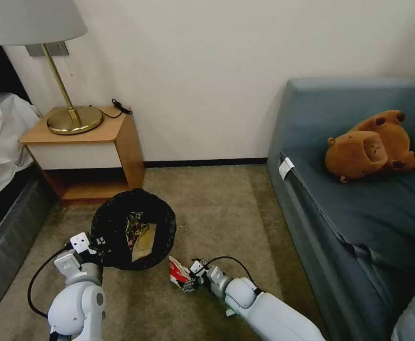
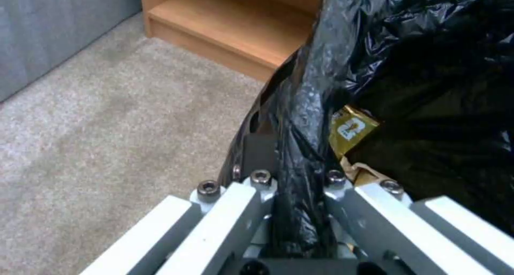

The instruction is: Pick up the trash bin, then pick up the garbage on the floor and place it into the trash bin.

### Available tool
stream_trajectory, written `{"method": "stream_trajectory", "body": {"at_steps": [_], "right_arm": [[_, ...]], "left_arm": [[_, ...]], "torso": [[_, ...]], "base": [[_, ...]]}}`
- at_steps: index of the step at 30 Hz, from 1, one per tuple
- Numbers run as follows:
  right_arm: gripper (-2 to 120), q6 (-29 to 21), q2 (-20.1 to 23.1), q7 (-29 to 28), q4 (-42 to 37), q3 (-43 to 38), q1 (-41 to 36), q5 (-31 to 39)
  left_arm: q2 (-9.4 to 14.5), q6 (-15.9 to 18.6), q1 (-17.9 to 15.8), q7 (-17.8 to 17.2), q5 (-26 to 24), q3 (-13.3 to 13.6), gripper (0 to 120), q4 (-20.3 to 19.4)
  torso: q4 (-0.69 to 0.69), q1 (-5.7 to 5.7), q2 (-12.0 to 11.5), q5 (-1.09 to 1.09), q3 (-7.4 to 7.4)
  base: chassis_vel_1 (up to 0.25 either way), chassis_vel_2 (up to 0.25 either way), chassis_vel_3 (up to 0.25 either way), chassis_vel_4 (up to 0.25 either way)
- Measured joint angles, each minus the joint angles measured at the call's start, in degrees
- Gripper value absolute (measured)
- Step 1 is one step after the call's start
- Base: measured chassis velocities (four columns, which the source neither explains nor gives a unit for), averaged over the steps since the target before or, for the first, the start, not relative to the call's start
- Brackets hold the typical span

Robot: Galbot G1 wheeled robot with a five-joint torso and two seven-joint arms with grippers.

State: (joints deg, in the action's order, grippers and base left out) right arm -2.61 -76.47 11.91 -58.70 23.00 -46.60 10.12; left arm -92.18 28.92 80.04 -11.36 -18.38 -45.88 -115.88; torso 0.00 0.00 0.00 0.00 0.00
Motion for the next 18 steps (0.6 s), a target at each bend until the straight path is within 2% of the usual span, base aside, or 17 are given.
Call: {"method": "stream_trajectory", "body": {"at_steps": [2,5,6,8,9,11,14,17,18], "right_arm": [[100,0.41,-0.16,0.08,0.61,-0.03,0.09,-0.14],[90,1.42,-0.32,0.37,1.68,-0.09,0.22,-0.38],[90,1.42,-0.32,0.37,1.68,-0.09,0.22,-0.38],[79,2.09,-0.47,0.51,2.11,-0.29,0.2,-0.45],[79,2.09,-0.47,0.51,2.11,-0.29,0.2,-0.45],[68,2.72,-0.68,0.5,2.37,-0.6,-0.16,-0.52],[61,2.99,-0.82,0.17,2.49,-0.82,-0.52,-0.49],[44,3.8,-1.11,-0.35,2.61,-1.76,-1.66,-0.69],[44,3.8,-1.11,-0.35,2.61,-1.76,-1.66,-0.69]], "left_arm": [[0.0,-0.06,0.02,0.04,-0.01,-0.06,1,0.0],[0.02,-0.25,0.14,0.09,-0.15,-0.35,1,0.0],[0.02,-0.25,0.14,0.09,-0.15,-0.35,1,0.0],[0.03,-0.38,0.14,0.11,-0.21,-0.38,1,0.11],[0.03,-0.38,0.14,0.11,-0.21,-0.38,1,0.11],[0.04,-0.55,0.12,0.13,-0.23,-0.37,1,0.33],[0.04,-0.6,0.02,0.14,-0.24,-0.35,1,0.51],[0.04,-0.69,-0.5,0.13,-0.41,-0.56,1,1.17],[0.04,-0.69,-0.5,0.13,-0.41,-0.56,1,1.17]], "torso": [[0.0,0.0,0.0,0.0,0.0],[0.0,0.0,0.0,0.0,0.0],[0.0,0.0,0.0,0.0,0.0],[0.0,0.0,0.0,0.0,0.0],[0.0,0.0,0.0,0.0,0.0],[0.0,0.0,0.0,0.0,0.0],[0.0,0.0,0.0,0.0,0.0],[0.0,0.0,0.0,0.0,0.0],[0.0,0.0,0.0,0.0,0.0]], "base": [[0.0,0.0,0.0,0.0],[0.0,0.0,0.0,0.0],[0.0,0.0,0.0,0.0],[0.0,0.0,0.0,0.0],[0.0,0.0,0.0,0.0],[0.0,0.0,0.0,0.0],[0.0,0.0,0.0,0.0],[0.0,0.0,0.0,0.0],[0.0,0.0,0.0,0.0]]}}
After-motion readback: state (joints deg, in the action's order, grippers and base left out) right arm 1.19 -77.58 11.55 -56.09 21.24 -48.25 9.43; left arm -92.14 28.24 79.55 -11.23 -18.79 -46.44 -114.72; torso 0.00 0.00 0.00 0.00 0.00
